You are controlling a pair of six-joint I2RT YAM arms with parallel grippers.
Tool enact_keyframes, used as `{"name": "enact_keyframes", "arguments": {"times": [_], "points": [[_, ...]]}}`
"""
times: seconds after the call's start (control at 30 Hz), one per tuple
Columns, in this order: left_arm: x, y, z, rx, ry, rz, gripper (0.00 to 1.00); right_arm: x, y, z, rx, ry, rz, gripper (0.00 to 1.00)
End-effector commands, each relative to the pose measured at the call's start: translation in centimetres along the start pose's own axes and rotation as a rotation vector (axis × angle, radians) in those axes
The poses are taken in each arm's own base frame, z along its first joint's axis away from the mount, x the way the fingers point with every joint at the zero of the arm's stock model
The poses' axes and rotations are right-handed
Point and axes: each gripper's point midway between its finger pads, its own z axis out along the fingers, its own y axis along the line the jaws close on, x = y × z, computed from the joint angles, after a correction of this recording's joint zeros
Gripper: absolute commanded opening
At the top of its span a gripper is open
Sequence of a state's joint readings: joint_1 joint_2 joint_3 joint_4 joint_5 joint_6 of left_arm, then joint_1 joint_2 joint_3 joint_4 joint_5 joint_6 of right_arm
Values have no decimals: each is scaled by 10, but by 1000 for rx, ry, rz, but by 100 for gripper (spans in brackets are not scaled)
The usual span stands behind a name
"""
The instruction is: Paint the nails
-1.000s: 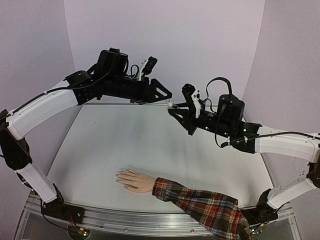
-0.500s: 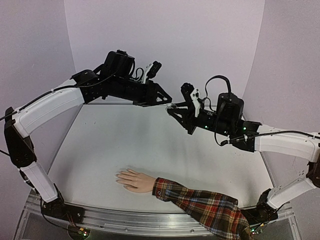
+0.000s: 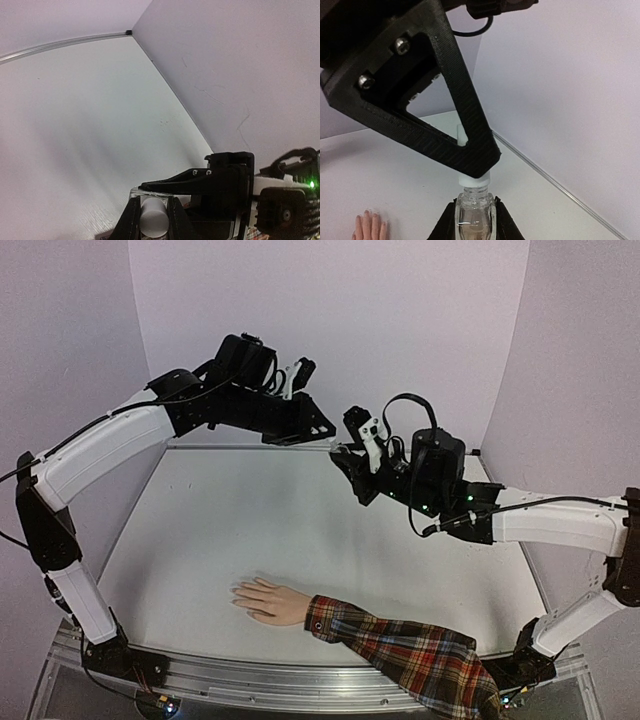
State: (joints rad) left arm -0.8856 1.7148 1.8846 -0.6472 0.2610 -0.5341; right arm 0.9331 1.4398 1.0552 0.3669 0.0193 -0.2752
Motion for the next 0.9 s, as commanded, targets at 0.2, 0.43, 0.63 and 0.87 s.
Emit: {"name": "enact_keyframes", "arguments": {"times": [0.2,0.43,0.63,0.87], "points": [[-16,2,-5,-44,-53,-31,0,-19,-23,2,161,-41,-24,0],[-20,1,-15,-53,-91,-20,0,-15,-18,-2,140,-51,-17,0],[-23,4,-19,-78,-101,-12,0,-18,-17,-5,129,-76,-3,0],[-26,4,-25,-93,-115,2,0,-21,-17,-7,126,-89,-2,0]]}}
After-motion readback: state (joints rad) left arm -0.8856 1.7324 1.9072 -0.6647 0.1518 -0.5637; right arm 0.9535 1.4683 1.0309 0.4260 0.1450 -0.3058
